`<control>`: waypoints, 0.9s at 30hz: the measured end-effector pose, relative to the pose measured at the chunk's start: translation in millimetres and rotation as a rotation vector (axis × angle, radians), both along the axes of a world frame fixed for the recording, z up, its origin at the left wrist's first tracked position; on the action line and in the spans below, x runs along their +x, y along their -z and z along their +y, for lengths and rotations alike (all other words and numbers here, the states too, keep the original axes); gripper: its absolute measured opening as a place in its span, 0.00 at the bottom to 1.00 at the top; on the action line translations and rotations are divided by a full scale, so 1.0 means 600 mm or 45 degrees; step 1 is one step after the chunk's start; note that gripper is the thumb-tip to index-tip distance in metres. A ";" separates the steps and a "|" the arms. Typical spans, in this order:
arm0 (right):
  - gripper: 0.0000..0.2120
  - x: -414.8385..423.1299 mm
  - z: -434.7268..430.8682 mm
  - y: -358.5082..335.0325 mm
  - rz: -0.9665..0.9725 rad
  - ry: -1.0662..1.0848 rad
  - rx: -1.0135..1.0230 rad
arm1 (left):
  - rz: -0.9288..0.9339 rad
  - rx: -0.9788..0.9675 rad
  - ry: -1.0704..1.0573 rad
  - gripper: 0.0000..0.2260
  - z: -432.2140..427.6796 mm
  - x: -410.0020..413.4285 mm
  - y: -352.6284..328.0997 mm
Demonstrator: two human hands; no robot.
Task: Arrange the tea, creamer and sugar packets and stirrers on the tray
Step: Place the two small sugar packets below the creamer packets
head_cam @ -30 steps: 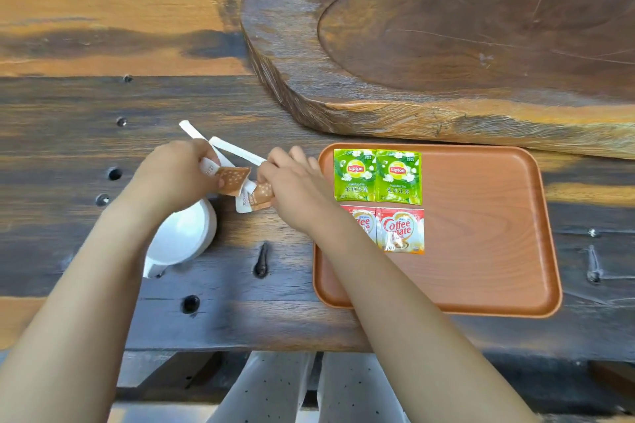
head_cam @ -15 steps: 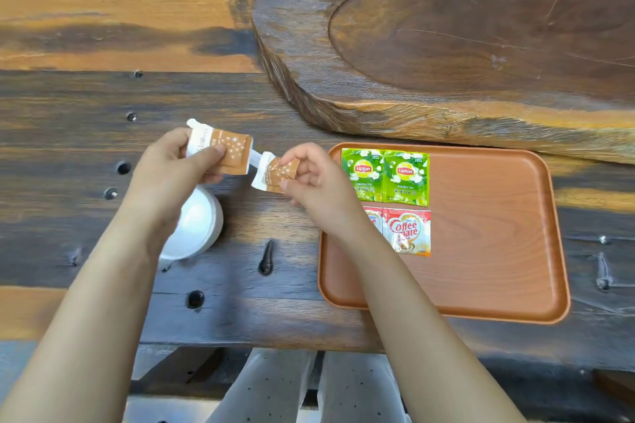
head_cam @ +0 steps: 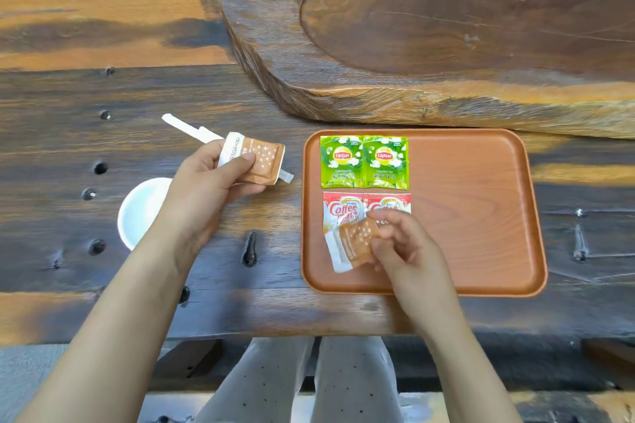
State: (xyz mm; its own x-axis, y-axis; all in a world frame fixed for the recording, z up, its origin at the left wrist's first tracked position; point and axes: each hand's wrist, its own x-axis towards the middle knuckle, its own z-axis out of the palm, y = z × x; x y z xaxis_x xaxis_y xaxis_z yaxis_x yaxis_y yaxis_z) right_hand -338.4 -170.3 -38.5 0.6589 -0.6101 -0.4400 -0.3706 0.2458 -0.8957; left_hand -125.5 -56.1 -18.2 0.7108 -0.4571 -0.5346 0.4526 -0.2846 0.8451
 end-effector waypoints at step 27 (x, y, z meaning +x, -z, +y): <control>0.10 -0.007 0.059 0.029 0.520 -0.556 -0.999 | -0.005 0.172 0.177 0.06 -0.034 -0.068 0.030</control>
State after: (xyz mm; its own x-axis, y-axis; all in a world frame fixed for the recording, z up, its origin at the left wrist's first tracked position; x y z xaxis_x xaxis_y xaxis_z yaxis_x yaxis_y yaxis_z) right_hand -342.7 -134.8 -56.0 0.7830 -0.5659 -0.2584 -0.6048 -0.5953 -0.5290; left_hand -166.2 -76.7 -36.3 0.6482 -0.4751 -0.5950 0.3978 -0.4551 0.7967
